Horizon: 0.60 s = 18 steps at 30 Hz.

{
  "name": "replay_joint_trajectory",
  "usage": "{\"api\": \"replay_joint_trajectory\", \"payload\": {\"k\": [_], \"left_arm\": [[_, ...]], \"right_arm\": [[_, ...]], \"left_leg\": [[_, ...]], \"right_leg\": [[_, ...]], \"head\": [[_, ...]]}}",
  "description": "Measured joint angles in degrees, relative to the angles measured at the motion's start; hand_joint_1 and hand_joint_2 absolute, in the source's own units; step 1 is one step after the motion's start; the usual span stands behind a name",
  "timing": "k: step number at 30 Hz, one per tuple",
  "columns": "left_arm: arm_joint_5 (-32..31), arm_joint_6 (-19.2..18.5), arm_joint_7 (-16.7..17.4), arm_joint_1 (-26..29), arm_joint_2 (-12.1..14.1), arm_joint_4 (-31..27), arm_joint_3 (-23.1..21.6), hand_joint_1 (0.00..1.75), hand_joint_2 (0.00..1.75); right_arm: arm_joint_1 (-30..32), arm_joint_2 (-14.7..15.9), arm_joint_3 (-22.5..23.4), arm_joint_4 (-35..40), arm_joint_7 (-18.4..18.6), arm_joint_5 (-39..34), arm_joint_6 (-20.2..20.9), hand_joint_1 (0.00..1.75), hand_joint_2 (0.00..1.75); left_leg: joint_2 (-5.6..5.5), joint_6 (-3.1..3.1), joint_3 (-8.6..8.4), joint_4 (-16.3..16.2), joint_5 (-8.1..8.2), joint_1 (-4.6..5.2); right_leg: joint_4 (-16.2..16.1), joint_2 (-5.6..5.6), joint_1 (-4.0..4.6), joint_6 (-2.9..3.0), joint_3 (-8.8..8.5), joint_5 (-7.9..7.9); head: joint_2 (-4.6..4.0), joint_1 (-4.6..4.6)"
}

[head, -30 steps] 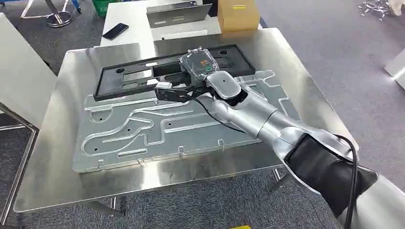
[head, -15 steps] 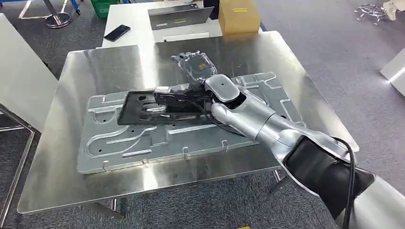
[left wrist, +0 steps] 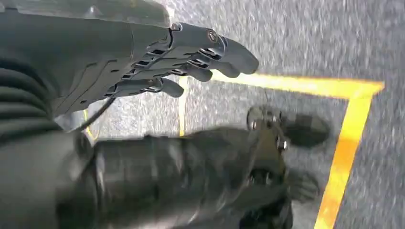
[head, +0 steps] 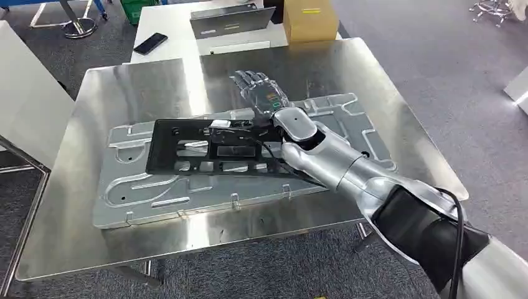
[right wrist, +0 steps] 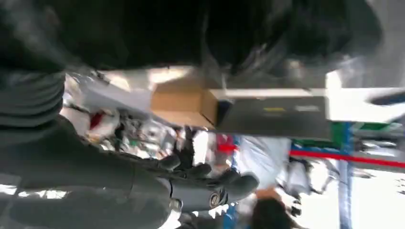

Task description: Take the parts from the cabinet and place them on the table.

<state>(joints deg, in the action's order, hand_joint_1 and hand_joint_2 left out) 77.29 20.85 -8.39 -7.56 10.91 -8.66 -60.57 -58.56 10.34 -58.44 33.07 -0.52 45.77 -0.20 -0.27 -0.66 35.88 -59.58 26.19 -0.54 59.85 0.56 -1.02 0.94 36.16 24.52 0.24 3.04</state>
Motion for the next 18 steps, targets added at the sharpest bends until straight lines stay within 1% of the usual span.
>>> {"api": "replay_joint_trajectory", "payload": {"k": [1, 2, 4, 5, 6, 7, 8, 9, 10, 11, 13, 14, 15, 16, 17, 18], "left_arm": [[0.0, 0.2, -0.3, -0.1, 0.0, 0.0, 0.0, 0.0, 0.0], [0.0, 0.2, -0.4, -0.1, 0.0, 0.0, 0.0, 0.0, 0.0], [0.0, 0.1, -0.8, -0.1, 0.0, 0.0, 0.0, 0.0, 0.0], [0.0, -0.1, -0.8, -0.1, 0.0, 0.0, 0.0, 0.0, 0.0], [0.0, -0.2, -0.8, -0.1, -0.1, 0.0, 0.0, 0.0, 0.0], [0.0, -0.2, -0.8, -0.1, -0.1, 0.0, 0.0, 0.0, 0.0], [0.0, -0.2, -0.8, -0.1, -0.1, 0.0, 0.0, 0.0, 0.0], [0.0, -0.2, -0.8, -0.1, -0.1, 0.0, 0.0, 0.0, 0.0], [0.0, -0.2, -0.8, -0.2, 0.0, 0.0, 0.0, 0.0, 0.0], [0.1, -0.4, -0.8, -0.2, 0.0, 0.0, 0.1, 0.0, 0.0], [0.1, -0.7, -0.8, -0.2, 0.0, 0.0, 0.2, 0.0, 0.0], [0.1, -0.8, -0.8, -0.2, 0.0, 0.0, 0.2, 0.0, 0.0], [0.2, -0.9, -0.7, -0.2, 0.0, 0.0, 0.2, 0.0, 0.0], [0.2, -0.9, -0.7, -0.2, 0.0, 0.0, 0.2, 0.0, 0.0], [0.2, -1.1, -0.7, -0.2, 0.0, 0.0, 0.2, 0.0, 0.0], [0.3, -1.1, -0.7, -0.2, 0.0, 0.0, 0.2, 0.0, 0.0]], "right_arm": [[0.0, 0.0, 0.3, 0.0, 0.0, -0.1, -0.1, 0.0, 0.0], [0.0, 0.0, 0.3, 0.0, 0.0, -0.1, -0.1, 0.0, 0.0], [0.6, 0.0, 0.3, 0.0, 0.0, -0.1, 0.0, 0.0, 0.0], [0.9, 0.1, 0.3, 0.0, 0.1, 0.0, 0.0, 0.0, 0.0], [1.0, 0.1, 0.3, 0.0, 0.1, 0.1, 0.0, 0.0, 0.0], [1.0, 0.1, 0.3, 0.0, 0.2, 0.2, 0.0, 0.0, 0.0], [0.9, 0.1, 0.3, 0.0, 0.2, 0.3, 0.0, 0.0, 0.0], [0.8, 0.2, 0.4, 0.0, 0.2, 0.4, 0.0, 0.0, 0.0], [0.7, 0.2, 0.5, 0.0, 0.2, 0.4, 0.0, 0.0, 0.0], [0.7, 0.2, 0.8, 0.0, 0.2, 0.4, 0.0, 0.0, 0.0], [0.8, 0.3, 0.9, 0.0, 0.4, 0.6, 0.0, 0.0, 0.0], [0.8, 0.3, 1.0, 0.0, 0.4, 0.7, 0.0, 0.0, 0.0], [0.8, 0.6, 1.1, 0.0, 0.5, 0.8, 0.1, 0.0, 0.0], [0.6, 0.8, 1.2, 0.0, 0.5, 0.9, 0.1, 0.0, 0.0], [0.5, 0.8, 1.2, 0.0, 0.5, 1.0, 0.1, 0.0, 0.0], [0.5, 0.9, 1.2, 0.0, 0.5, 1.1, 0.2, 0.0, 0.0]], "left_leg": [[-0.01, -0.35, 1.32, -3.3, 2.17, -0.03], [0.0, -0.56, 3.1, -7.3, 4.17, -0.07], [0.0, -0.78, 6.9, -15.1, 7.07, -0.07], [0.0, -0.75, 7.75, -16.5, 6.84, -0.08], [0.0, -0.61, 7.32, -15.4, 5.69, -0.07], [0.0, -0.27, 5.26, -11.0, 3.02, -0.06], [0.0, 0.15, 2.7, -6.0, 0.5, 0.0], [0.0, 0.65, 0.29, -1.3, -1.39, 0.15], [-0.02, 1.03, -1.1, 0.6, -0.57, 0.45], [-0.16, 1.17, -0.77, 1.1, -1.12, 0.75], [-0.15, 1.28, -0.68, 0.9, -1.17, 0.9], [-0.09, 1.66, -0.8, 1.5, -1.56, 0.84], [0.2, 1.99, -1.05, 2.4, -2.19, 0.03], [0.29, 2.3, -1.01, 2.8, -2.64, 0.21], [0.38, 2.69, -0.72, 2.9, -2.9, 0.2], [0.46, 2.75, -0.41, 2.7, -3.04, 0.2]], "right_leg": [[-0.1, 0.03, -0.01, 0.38, -0.02, -0.06], [0.0, 0.05, 0.05, 0.44, -0.03, -0.03], [0.0, 0.05, 0.24, 0.55, -0.02, 0.02], [0.0, 0.05, 0.33, 0.59, -0.05, 0.05], [0.0, 0.05, 0.41, 0.6, -0.08, 0.06], [0.0, 0.08, 0.52, 0.6, -0.14, 0.07], [0.0, 0.11, 0.6, 0.58, -0.27, 0.08], [0.0, 0.12, 0.63, 0.54, -0.35, 0.11], [0.0, 0.11, 0.78, 0.3, -0.22, -0.07], [0.0, 0.14, 0.69, 0.05, -0.04, -0.21], [-0.3, 0.11, 0.51, -0.47, -0.04, -0.51], [-0.4, 0.16, 0.61, -0.8, -0.12, -0.7], [0.0, 0.09, 0.71, -1.1, 0.04, 0.05], [1.8, -0.03, 0.75, -1.39, 0.63, 2.29], [5.3, 0.01, 0.67, -1.45, 1.87, 5.09], [9.4, -0.01, 0.57, -1.58, 3.24, 7.52]], "head": [[0.0, -0.09], [0.0, 0.0], [0.0, -0.02], [0.0, -0.04], [0.0, -0.02], [0.0, -0.07], [0.0, 0.0], [0.0, -0.02], [0.0, 0.02], [0.0, 0.04], [0.0, 0.04], [0.0, -0.02], [0.0, 0.02], [0.0, 0.22], [0.0, 0.39], [0.0, 0.39]]}}
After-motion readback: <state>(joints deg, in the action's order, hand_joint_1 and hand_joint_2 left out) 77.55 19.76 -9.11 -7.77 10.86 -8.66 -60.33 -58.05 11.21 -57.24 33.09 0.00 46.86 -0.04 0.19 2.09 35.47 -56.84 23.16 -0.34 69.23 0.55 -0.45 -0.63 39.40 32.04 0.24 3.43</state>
